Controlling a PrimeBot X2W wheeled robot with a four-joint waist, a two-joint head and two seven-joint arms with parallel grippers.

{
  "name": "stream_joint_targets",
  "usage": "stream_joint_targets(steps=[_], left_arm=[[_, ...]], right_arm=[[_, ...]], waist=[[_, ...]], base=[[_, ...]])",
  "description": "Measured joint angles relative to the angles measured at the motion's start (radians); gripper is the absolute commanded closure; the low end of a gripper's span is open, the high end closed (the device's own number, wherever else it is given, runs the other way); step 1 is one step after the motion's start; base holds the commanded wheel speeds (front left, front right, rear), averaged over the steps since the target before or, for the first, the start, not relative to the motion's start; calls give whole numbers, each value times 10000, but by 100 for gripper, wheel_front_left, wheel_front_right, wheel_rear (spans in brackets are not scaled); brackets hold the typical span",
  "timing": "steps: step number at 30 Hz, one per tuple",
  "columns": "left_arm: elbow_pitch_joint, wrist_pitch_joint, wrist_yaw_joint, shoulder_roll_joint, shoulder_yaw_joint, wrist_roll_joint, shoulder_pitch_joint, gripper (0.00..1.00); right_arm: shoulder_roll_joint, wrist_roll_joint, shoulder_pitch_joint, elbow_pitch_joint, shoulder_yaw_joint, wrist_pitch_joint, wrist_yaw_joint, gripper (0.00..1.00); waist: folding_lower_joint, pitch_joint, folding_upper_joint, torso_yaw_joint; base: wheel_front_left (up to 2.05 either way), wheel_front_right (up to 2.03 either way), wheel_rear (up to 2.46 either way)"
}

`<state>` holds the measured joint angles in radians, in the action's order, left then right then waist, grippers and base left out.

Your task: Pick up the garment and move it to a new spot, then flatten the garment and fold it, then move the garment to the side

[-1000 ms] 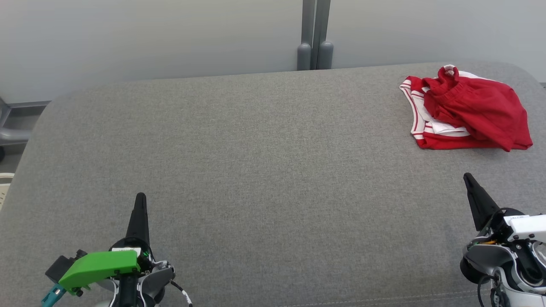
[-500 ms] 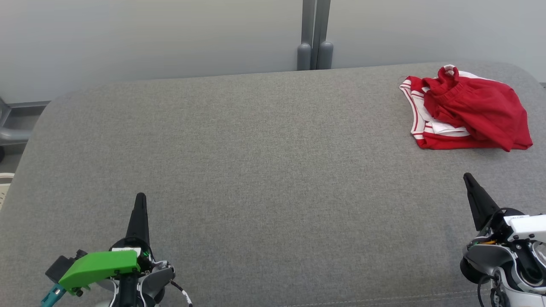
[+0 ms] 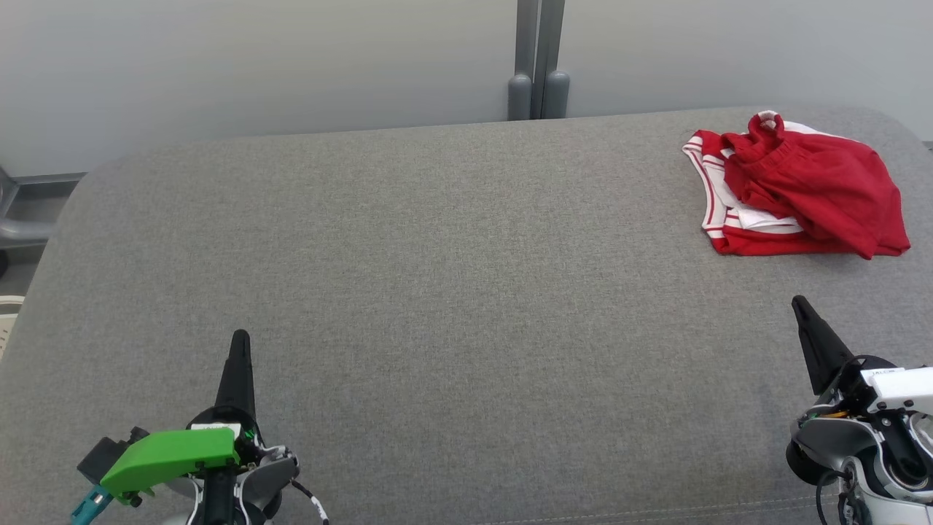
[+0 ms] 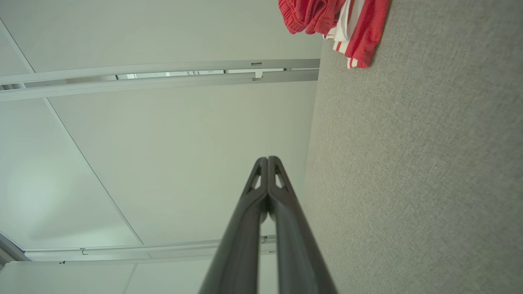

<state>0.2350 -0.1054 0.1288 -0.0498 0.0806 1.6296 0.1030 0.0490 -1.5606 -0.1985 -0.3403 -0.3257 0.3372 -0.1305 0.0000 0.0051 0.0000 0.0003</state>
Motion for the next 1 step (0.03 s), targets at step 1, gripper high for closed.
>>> stream_joint_targets(steps=[1], left_arm=[[0,0,0,0,0,0,0,100]], right_arm=[[0,0,0,0,0,0,0,100]], waist=[[0,0,0,0]], base=[[0,0,0]])
